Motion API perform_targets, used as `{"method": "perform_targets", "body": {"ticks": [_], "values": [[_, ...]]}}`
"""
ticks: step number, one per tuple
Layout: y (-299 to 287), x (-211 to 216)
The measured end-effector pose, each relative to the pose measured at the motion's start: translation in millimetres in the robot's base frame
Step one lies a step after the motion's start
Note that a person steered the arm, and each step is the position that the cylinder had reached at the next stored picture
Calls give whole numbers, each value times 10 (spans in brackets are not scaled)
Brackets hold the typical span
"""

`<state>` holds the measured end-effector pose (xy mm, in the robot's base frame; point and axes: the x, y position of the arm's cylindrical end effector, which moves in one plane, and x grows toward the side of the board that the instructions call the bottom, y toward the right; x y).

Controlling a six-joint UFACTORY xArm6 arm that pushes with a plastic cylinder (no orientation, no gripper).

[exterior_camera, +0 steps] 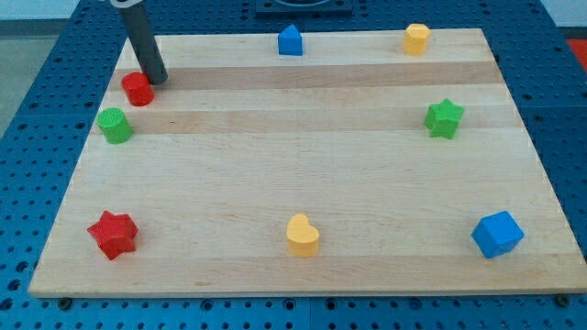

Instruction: Adjust the triangle at the top center

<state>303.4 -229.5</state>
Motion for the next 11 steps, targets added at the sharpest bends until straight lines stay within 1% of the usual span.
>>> {"method": "perform_targets", "body": {"ticks": [1, 2, 3, 4, 8, 10, 11], "values": [[-84, 91], [-90, -22], [205, -575], [848, -1067], [1748, -1114], [2371, -1108], [2372, -1098]]}}
